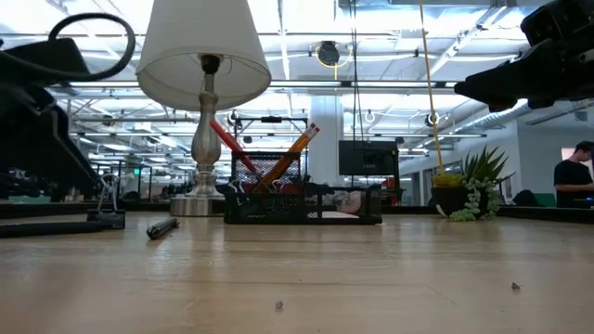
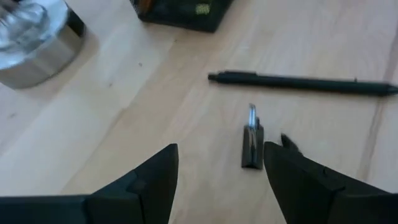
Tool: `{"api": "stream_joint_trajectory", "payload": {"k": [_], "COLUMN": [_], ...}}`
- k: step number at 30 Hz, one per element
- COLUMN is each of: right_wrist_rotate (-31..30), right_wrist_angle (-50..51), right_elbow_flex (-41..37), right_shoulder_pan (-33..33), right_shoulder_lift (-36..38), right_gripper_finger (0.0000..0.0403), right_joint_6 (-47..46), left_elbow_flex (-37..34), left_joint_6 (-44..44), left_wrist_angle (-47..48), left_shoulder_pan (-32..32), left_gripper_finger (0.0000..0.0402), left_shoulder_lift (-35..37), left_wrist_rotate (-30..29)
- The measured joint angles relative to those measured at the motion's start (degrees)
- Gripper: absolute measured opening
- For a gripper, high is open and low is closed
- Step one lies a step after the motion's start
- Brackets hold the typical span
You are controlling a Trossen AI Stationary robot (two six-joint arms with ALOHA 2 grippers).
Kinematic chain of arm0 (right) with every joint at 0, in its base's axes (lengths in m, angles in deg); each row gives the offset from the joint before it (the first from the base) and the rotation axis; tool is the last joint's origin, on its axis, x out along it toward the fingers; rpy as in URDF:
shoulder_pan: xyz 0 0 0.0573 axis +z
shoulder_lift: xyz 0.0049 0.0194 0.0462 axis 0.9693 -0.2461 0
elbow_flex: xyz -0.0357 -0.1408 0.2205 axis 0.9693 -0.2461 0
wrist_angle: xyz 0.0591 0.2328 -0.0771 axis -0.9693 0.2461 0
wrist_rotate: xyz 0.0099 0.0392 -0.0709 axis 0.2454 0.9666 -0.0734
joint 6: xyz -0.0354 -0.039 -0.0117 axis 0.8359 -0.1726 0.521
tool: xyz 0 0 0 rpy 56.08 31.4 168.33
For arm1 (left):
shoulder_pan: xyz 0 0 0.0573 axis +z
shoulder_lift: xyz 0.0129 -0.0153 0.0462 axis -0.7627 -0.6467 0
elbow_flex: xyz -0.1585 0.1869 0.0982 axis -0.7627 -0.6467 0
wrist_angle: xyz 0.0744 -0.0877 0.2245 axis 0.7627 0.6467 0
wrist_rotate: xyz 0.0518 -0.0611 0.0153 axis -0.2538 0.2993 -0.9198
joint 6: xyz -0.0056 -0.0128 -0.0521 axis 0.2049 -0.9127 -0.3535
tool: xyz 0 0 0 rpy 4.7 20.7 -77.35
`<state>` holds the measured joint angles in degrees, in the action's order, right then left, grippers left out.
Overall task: Pick and place office supplies into organizer
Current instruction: Put the black binder clip into the bottom left compartment of the desk organizer
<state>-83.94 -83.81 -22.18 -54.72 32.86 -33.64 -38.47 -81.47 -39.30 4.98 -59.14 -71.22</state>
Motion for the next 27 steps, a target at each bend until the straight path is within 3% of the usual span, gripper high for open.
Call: {"api": "stream_joint_trajectory", "payload": {"k": [9, 15, 27], "right_wrist_rotate": [0.0, 0.0, 0.0], "right_wrist_angle": [0.0, 0.0, 0.0], "right_elbow_flex": [0.0, 0.0, 0.0], "right_shoulder_pan": [0.0, 0.0, 0.0], "right_shoulder_lift": [0.0, 0.0, 0.0], "right_gripper_finger": [0.0137, 0.0137, 0.0137], "right_joint_6": [0.0, 0.0, 0.0], "left_elbow_flex": [-3.1, -3.7, -3.7], "left_joint_6": [8.7, 9.2, 9.1], "left_wrist_angle": [-12.5, -13.5, -14.3], "left_shoulder_pan": [3.2, 5.1, 5.7], "left_gripper_finger": [0.0241, 0.0234, 0.0124], "left_shoulder_lift": [0.0, 0.0, 0.0], "left_wrist_rotate": [3.0, 4.2, 3.9]}}
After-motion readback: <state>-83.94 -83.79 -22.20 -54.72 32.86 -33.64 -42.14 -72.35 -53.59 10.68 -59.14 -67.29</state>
